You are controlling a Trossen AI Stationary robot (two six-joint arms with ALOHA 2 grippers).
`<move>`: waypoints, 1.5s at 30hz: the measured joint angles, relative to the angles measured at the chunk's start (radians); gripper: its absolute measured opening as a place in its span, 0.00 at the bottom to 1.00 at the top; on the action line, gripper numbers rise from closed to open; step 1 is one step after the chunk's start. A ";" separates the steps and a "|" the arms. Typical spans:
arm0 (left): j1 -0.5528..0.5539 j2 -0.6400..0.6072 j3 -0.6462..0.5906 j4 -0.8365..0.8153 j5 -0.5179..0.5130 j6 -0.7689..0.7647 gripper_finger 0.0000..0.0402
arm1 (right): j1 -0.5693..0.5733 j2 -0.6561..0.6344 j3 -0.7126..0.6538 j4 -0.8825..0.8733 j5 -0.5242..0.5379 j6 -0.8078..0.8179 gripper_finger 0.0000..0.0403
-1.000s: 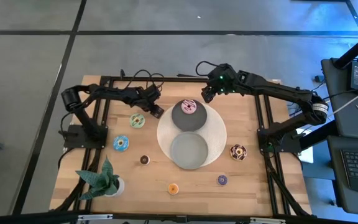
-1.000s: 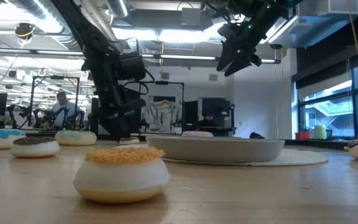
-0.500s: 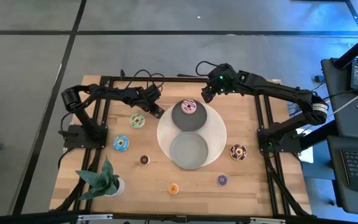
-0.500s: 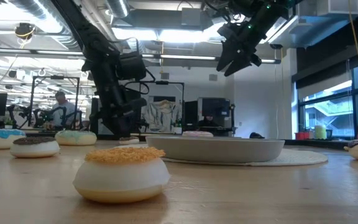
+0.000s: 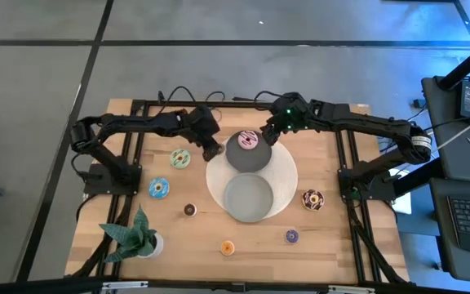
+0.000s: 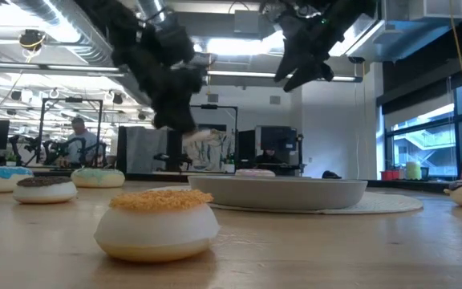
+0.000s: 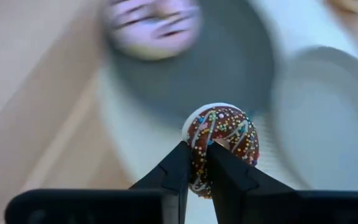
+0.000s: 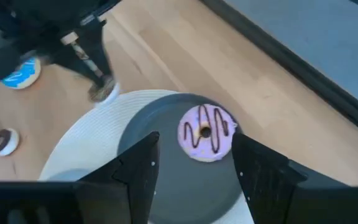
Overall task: Pick & Place donuts
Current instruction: Put the small brown donut on the gray plate
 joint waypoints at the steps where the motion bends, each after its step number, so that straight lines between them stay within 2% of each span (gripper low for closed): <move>1: -0.029 -0.001 0.010 -0.001 0.006 0.028 0.12 | 0.009 0.000 0.000 -0.002 0.000 0.000 0.50; 3: -0.094 -0.001 0.031 -0.003 -0.005 0.071 0.12 | 0.028 0.000 0.000 -0.015 0.000 -0.005 0.50; 6: -0.195 0.008 0.070 -0.004 -0.079 0.091 0.11 | 0.069 0.000 0.000 -0.050 0.004 -0.009 0.50; 8: -0.253 0.024 0.101 -0.022 -0.131 0.058 0.10 | 0.109 -0.001 0.000 -0.102 0.037 0.000 0.50; 12: -0.339 0.073 0.172 -0.035 -0.174 -0.035 0.10 | 0.215 -0.001 0.000 -0.210 0.143 0.051 0.50; 16: -0.405 0.155 0.220 -0.040 -0.190 -0.113 0.10 | 0.319 -0.001 0.000 -0.292 0.168 0.109 0.50; 23: -0.457 0.333 0.286 -0.028 -0.195 -0.211 0.09 | 0.478 -0.002 0.000 -0.396 0.286 0.239 0.50; 32: -0.458 0.424 0.297 -0.034 -0.186 -0.296 0.09 | 0.684 -0.002 0.000 -0.444 0.368 0.429 0.50; 37: -0.457 0.423 0.297 -0.030 -0.186 -0.302 0.11 | 0.799 -0.002 0.000 -0.463 0.364 0.517 0.50; 42: -0.457 0.423 0.297 -0.028 -0.186 -0.302 0.13 | 0.904 -0.002 0.000 -0.460 0.223 0.578 0.50; 45: -0.457 0.423 0.297 -0.028 -0.179 -0.302 0.13 | 0.958 -0.002 0.000 -0.451 0.203 0.645 0.50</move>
